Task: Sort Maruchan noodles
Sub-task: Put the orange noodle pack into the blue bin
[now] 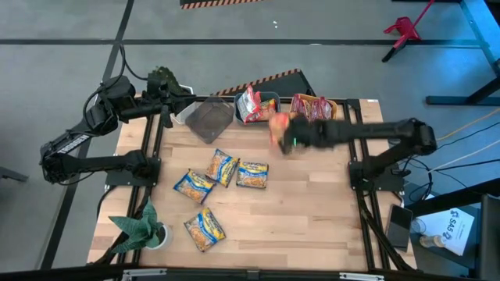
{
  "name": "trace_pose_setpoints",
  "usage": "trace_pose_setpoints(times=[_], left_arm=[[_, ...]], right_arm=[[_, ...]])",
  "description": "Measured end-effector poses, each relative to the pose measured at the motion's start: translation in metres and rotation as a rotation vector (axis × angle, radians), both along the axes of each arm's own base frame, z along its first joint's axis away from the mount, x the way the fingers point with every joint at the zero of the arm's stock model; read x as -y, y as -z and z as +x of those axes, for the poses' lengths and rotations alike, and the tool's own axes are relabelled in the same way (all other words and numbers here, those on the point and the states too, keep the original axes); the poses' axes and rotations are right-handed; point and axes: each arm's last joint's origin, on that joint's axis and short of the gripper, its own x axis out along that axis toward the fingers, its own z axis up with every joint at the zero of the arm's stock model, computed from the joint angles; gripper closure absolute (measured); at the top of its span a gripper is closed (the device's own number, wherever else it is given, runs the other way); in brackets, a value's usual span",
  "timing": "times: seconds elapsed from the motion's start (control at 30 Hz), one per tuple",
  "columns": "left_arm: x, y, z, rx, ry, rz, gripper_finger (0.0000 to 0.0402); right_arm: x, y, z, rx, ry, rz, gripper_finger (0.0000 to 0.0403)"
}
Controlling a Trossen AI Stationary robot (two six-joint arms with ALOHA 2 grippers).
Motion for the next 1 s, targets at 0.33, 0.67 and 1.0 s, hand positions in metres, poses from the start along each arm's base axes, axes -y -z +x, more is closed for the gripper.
trace_pose_setpoints(times=[0.33,0.67,1.0], left_arm=[[0.000,0.000,0.000,-0.001,-0.003,0.002,0.0358],[-0.001,0.000,0.000,-0.002,-0.033,0.003,0.0358],[-0.002,0.000,-0.001,-0.002,-0.058,0.003,0.0358]], right_arm=[[0.125,-0.023,-0.009,-0.047,0.045,-0.130,0.0402],[0.170,0.032,0.013,-0.155,0.002,-0.070,0.0402],[0.172,0.051,0.030,-0.132,-0.057,-0.034,0.0402]])
